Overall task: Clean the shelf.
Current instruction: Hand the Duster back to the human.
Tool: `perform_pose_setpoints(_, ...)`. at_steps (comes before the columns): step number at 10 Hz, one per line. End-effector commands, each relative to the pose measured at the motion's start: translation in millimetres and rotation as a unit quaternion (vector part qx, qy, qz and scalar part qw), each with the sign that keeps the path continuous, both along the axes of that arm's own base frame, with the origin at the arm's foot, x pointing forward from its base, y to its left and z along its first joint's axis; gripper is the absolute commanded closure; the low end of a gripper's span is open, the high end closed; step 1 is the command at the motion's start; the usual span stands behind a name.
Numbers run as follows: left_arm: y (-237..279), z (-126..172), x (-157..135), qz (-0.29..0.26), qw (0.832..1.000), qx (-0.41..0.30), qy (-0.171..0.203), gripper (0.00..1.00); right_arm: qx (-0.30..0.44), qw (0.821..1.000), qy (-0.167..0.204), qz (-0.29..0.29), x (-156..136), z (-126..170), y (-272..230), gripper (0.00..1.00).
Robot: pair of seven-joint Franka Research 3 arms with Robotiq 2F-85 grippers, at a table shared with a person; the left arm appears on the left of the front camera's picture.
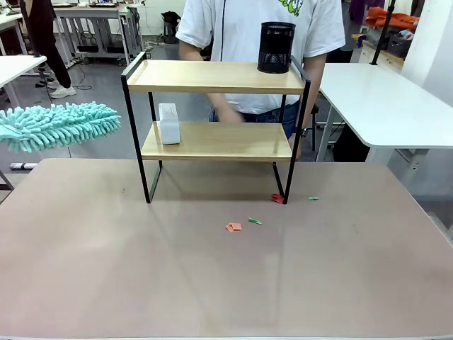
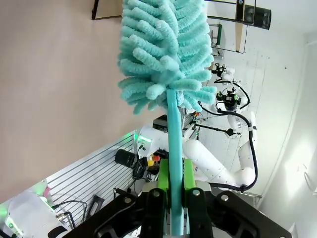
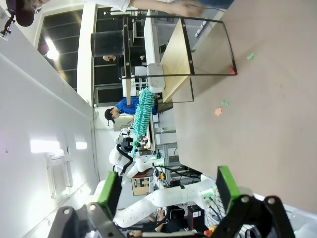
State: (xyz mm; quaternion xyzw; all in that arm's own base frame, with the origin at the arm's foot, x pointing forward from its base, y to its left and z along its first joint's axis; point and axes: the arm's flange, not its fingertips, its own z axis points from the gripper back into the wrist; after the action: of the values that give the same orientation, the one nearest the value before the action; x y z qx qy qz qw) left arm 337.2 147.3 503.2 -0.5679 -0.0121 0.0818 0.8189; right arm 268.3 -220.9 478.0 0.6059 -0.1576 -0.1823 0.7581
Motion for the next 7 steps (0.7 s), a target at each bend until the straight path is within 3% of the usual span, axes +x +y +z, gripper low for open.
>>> perform_pose_setpoints(1,16,32,-11,0.002,0.998,-0.034,-0.053,0.88,0.021,1.000,-0.005,0.001,17,15,9,0.00)
perform_pose_setpoints(2,30,72,-30,0.008,0.993,-0.045,-0.110,0.88,0.015,0.999,-0.031,0.020,34,43,22,0.00)
perform_pose_setpoints(3,33,100,-47,0.015,0.990,-0.029,-0.141,0.88,-0.001,0.998,-0.043,0.046,46,64,41,0.00)
perform_pose_setpoints(4,28,120,-61,-0.014,0.985,-0.035,-0.171,0.88,-0.015,0.995,-0.056,0.077,56,78,62,0.00)
perform_pose_setpoints(5,21,129,-72,-0.045,0.980,-0.036,-0.193,0.88,-0.013,0.993,-0.064,0.103,63,82,81,0.00)
perform_pose_setpoints(6,13,124,-71,-0.015,0.976,-0.038,-0.214,0.88,-0.010,0.997,-0.051,0.053,44,59,48,0.00)
perform_pose_setpoints(7,27,131,-72,-0.016,0.986,-0.020,-0.165,0.88,-0.010,0.997,-0.051,0.053,44,59,48,0.00)
